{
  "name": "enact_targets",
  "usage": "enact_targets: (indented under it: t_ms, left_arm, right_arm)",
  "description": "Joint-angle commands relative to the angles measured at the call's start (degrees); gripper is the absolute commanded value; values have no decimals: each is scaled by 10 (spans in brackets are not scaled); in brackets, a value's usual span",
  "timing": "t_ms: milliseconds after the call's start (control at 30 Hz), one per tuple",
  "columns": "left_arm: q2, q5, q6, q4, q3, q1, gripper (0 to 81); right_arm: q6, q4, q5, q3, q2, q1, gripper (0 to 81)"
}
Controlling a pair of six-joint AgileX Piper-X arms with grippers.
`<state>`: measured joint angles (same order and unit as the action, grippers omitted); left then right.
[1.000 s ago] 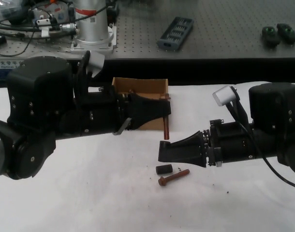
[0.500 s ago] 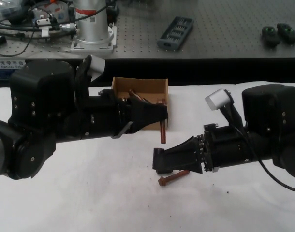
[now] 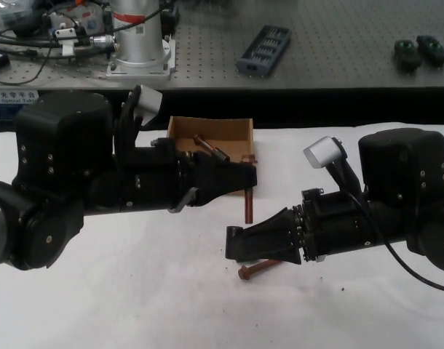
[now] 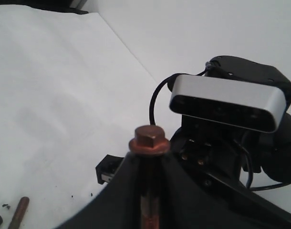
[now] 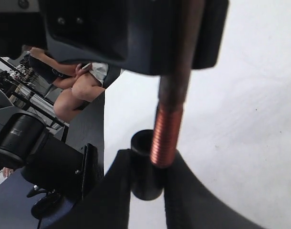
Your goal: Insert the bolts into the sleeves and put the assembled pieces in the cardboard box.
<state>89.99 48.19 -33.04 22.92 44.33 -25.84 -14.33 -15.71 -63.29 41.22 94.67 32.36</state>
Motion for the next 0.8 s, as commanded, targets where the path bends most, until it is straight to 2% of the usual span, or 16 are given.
enact_targets:
  t_ms: [0, 267, 767]
  left_arm:
    - [-2, 5, 1, -3, 4, 1, 6]
    - [-2, -42, 4, -18, 4, 1, 6]
    - [-2, -44, -18, 2, 7, 2, 6]
  right_arm:
    - [7, 0, -3, 5, 2, -4, 24]
    - [7, 0, -3, 5, 2, -4, 24]
    - [52, 60, 8, 5, 2, -12, 24]
